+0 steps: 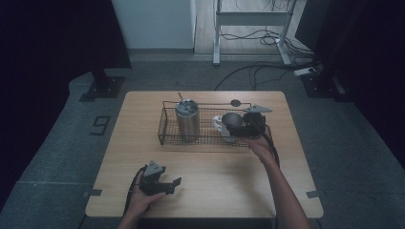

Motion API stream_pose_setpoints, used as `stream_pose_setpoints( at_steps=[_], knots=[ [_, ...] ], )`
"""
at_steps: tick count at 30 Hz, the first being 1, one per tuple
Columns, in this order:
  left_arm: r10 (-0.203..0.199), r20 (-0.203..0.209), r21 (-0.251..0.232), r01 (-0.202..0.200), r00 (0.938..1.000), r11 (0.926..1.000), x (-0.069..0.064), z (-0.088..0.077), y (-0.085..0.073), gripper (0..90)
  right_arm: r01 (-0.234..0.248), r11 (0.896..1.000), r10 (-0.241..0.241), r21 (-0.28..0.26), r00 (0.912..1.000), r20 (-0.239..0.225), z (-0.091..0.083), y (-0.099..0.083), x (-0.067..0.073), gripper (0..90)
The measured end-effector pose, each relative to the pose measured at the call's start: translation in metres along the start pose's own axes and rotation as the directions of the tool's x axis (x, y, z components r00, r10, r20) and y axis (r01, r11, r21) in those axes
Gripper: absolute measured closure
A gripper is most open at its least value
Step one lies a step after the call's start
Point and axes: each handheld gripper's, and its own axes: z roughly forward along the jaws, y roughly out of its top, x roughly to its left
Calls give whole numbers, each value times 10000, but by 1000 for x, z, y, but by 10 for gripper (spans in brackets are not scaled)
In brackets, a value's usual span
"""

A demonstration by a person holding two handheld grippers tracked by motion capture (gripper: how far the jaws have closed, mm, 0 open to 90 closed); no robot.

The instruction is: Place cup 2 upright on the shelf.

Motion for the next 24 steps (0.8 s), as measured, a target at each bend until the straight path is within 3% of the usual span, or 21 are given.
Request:
stream_pose_setpoints(
  at_steps=[9, 24],
  knots=[
    [-32, -59, 10, 32, 10000, 10000, 2, 0, 0, 158, 14, 9991, -23, -422, 9998, -221, -30, -19, -4, 60],
    [43, -112, 83, -42, 9999, 10000, 1, 1, -1, 158, -371, 9963, 332, -769, 9981, -514, -64, -80, -9, 123]
  ],
)
